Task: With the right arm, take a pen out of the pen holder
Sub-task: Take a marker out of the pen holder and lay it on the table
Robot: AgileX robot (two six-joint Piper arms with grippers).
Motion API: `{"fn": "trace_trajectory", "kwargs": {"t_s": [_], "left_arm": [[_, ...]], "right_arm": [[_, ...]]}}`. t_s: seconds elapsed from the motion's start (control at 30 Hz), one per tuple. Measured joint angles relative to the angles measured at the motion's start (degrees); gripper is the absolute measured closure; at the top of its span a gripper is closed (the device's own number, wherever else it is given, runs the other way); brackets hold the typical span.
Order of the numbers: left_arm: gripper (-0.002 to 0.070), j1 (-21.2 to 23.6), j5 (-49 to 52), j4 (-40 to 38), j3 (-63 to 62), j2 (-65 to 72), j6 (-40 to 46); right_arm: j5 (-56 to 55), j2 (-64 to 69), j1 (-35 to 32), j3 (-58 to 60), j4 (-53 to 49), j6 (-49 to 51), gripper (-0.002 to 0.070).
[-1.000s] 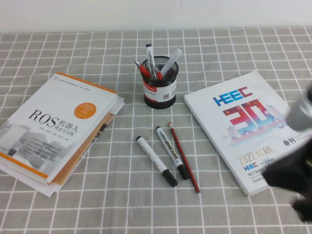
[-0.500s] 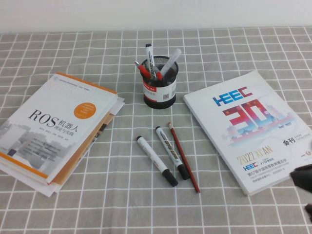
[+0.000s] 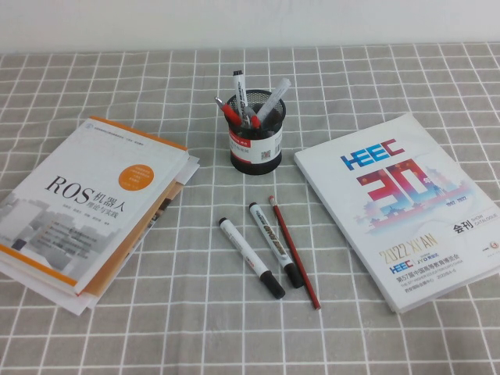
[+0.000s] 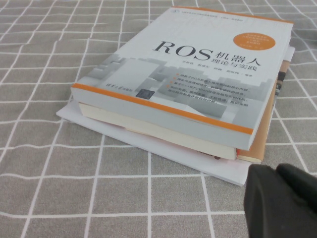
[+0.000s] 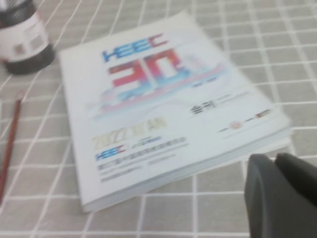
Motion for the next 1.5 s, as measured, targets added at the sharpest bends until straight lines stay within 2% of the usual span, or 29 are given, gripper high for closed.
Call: {"fn": "trace_trajectory", "kwargs": {"t_s": [0.17, 0.37, 0.63, 0.87, 1.5], "left_arm": [[0.0678, 0.0, 0.0, 0.0, 0.0, 0.0, 0.0], [0.0678, 0.0, 0.0, 0.0, 0.0, 0.0, 0.0], [0.0678, 0.0, 0.0, 0.0, 0.0, 0.0, 0.0], [0.0678, 0.0, 0.0, 0.0, 0.0, 0.0, 0.0], [0.0678, 0.0, 0.0, 0.0, 0.0, 0.0, 0.0]], "right_arm": [[-0.6, -9.2, -3.2, 4.3, 0.0, 0.0, 0.0688], [0.0, -15.4, -3.3, 4.8, -3.1, 0.0, 0.0688], [3.5, -15.7, -3.3, 4.9, -9.4, 0.0, 0.0688], [9.5, -15.7, -3.3, 4.9, -8.7, 0.0, 0.0688], [9.8, -15.7, -3.3, 4.9, -8.3, 0.0, 0.0688]]}}
